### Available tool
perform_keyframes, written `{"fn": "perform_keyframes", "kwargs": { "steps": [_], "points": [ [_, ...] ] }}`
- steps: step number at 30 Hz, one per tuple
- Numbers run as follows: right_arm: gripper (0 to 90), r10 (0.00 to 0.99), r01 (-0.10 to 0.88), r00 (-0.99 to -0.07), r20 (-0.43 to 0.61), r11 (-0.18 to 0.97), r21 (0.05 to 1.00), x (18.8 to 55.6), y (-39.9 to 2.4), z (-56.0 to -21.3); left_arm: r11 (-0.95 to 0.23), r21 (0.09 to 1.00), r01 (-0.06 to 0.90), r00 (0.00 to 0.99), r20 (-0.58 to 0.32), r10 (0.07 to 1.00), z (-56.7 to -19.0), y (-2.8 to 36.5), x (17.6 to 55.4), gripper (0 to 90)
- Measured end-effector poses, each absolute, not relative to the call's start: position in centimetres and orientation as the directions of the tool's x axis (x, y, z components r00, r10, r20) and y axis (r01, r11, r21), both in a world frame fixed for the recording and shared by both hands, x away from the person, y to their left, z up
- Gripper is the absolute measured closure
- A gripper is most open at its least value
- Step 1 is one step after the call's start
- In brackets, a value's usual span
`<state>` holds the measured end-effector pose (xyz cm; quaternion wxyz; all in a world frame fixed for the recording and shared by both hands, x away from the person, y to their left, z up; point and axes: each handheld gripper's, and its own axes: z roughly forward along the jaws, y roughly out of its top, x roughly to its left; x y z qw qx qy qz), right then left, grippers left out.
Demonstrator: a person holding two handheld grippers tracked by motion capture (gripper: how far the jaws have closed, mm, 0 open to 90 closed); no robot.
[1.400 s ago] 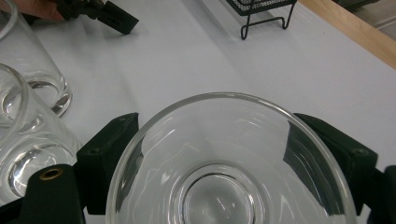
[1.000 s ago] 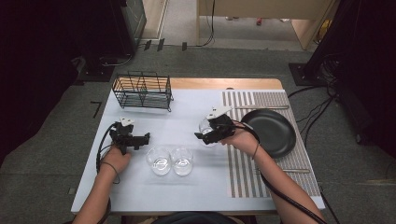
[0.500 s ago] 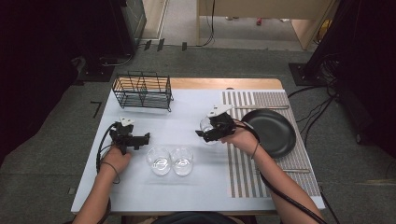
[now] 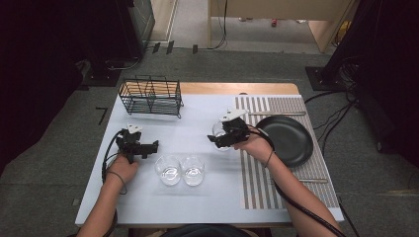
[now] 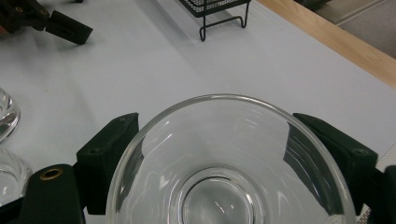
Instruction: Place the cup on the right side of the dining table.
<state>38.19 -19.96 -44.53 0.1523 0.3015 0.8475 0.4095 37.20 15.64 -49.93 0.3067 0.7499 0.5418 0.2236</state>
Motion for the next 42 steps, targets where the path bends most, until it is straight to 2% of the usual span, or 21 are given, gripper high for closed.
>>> {"fn": "perform_keyframes", "kwargs": {
  "steps": [42],
  "points": [
    [18.5,0.725,0.432,-0.689,-0.006,0.417,0.799,40.0,-21.2,-44.7,-0.225,0.703,0.675,0.311,0.005,0.95,-49.9,15.6,37.2,0.0]
  ]
}}
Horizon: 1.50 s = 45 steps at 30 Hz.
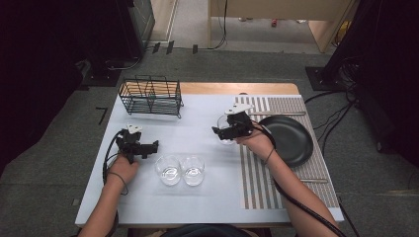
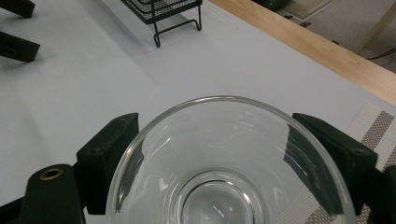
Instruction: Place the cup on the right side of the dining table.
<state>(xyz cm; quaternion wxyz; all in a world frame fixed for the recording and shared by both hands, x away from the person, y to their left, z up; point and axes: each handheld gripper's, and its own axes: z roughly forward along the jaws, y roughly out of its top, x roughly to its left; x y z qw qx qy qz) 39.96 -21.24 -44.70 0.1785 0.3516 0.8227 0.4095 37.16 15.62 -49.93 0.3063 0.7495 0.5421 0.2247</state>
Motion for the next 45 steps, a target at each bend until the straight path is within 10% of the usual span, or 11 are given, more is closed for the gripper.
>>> {"fn": "perform_keyframes", "kwargs": {
  "steps": [45],
  "points": [
    [18.4,0.834,0.497,-0.552,0.02,0.309,0.811,41.9,-23.6,-45.0,-0.223,0.704,0.674,0.308,0.006,0.951,-49.9,15.6,37.1,0.0]
  ]
}}
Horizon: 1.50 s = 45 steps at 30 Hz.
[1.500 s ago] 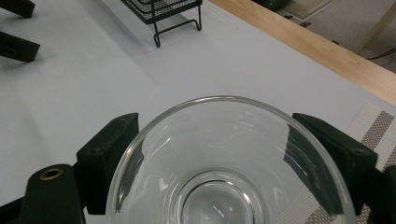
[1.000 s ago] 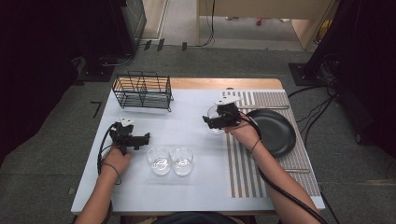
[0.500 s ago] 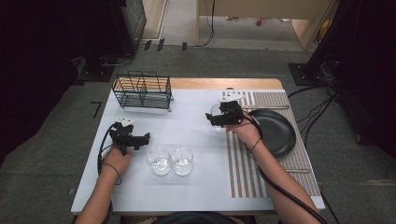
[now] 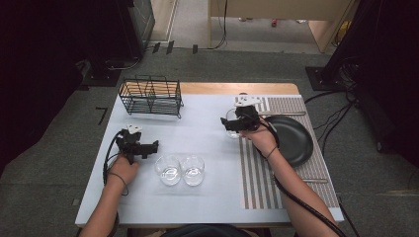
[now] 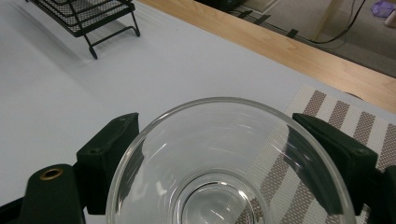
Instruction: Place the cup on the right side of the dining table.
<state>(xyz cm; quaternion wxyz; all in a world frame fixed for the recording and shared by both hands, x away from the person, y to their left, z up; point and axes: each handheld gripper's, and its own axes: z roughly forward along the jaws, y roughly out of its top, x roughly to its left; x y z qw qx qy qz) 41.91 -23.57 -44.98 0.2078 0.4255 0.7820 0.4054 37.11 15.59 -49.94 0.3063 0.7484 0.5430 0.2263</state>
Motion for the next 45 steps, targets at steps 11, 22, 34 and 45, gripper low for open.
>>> {"fn": "perform_keyframes", "kwargs": {
  "steps": [11,22,34,45],
  "points": [
    [18.4,0.855,0.514,-0.517,0.027,0.285,0.809,42.2,-24.1,-45.1,-0.222,0.704,0.674,0.308,0.006,0.952,-49.9,15.6,37.1,0.0],
    [18.4,0.872,0.522,-0.489,0.036,0.26,0.812,42.5,-24.8,-45.3,-0.222,0.704,0.674,0.307,0.006,0.952,-49.9,15.6,37.1,0.0],
    [18.4,0.884,0.534,-0.466,0.037,0.248,0.808,42.7,-25.2,-45.4,-0.222,0.705,0.674,0.307,0.006,0.952,-49.9,15.6,37.1,0.0],
    [18.4,0.898,0.542,-0.438,0.045,0.223,0.81,43.0,-25.7,-45.5,-0.222,0.704,0.674,0.307,0.006,0.952,-49.9,15.6,37.1,0.0]
  ]
}}
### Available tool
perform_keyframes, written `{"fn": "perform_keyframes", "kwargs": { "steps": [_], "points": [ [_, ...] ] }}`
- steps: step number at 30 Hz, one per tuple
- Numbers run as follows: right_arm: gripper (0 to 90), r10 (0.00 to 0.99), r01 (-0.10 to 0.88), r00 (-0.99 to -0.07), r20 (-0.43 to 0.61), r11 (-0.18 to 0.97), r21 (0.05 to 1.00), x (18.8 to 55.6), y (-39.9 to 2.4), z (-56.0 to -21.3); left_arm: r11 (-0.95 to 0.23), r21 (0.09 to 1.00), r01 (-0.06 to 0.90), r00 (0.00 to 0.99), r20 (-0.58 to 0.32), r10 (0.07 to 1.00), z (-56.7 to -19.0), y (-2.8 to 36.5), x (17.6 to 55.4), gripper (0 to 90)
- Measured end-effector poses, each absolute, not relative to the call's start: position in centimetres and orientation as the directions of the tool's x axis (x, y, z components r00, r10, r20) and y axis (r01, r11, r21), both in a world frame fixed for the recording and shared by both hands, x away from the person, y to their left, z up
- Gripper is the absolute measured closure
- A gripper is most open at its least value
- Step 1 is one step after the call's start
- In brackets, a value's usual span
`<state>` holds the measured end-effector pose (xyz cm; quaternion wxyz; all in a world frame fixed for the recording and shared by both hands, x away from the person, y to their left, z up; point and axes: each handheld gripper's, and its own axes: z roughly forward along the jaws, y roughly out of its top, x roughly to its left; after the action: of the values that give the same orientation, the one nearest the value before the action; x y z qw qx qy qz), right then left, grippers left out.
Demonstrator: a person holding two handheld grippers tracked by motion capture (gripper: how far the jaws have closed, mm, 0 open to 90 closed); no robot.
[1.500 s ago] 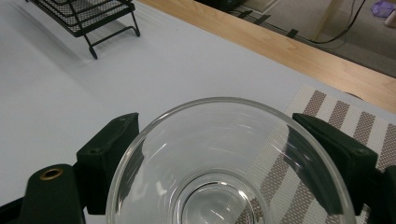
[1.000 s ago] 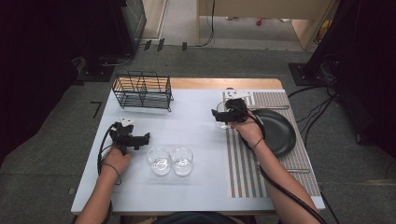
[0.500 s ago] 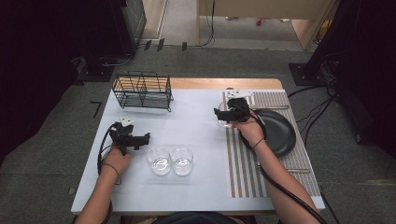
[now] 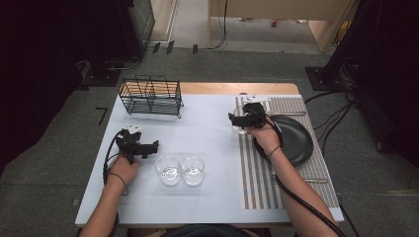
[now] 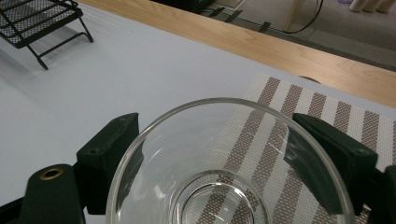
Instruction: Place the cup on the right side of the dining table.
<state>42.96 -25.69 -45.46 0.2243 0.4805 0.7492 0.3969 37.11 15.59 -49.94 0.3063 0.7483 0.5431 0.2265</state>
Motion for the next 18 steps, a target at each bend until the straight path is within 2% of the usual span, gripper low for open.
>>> {"fn": "perform_keyframes", "kwargs": {
  "steps": [18],
  "points": [
    [18.4,0.911,0.55,-0.409,0.059,0.194,0.812,43.27,-26.21,-45.78,-0.222,0.704,0.674,0.307,0.006,0.952,-49.94,15.58,37.11,0.0]
  ]
}}
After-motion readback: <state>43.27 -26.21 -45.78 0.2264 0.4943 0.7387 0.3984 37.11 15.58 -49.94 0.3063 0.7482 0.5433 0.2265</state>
